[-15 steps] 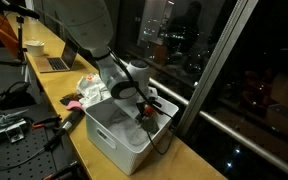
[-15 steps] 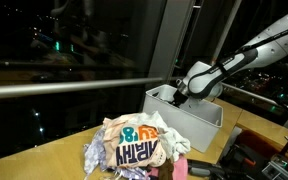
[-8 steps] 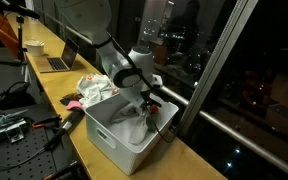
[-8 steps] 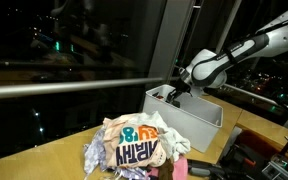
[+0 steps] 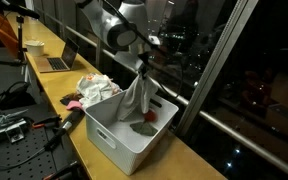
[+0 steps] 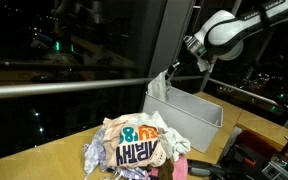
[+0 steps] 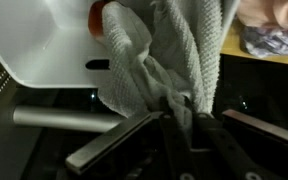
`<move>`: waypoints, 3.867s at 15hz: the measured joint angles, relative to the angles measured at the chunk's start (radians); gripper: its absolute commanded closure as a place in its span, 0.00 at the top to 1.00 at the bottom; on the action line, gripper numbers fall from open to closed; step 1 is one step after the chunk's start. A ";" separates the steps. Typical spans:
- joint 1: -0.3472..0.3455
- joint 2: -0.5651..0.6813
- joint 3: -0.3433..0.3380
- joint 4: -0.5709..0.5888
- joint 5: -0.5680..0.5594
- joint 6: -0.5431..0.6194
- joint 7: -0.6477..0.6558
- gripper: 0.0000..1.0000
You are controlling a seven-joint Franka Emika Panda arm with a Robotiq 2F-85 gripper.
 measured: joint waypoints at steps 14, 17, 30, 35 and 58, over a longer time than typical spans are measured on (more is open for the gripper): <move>0.329 -0.479 0.087 -0.140 -0.006 -0.252 0.163 0.03; 0.339 -0.489 0.087 -0.206 -0.002 -0.255 0.166 0.03; 0.312 -0.492 -0.001 -0.314 0.038 -0.264 0.122 1.00; 0.246 -0.474 -0.071 -0.265 0.037 -0.272 0.019 1.00; -0.039 0.287 -0.094 0.323 0.127 -0.385 -0.449 1.00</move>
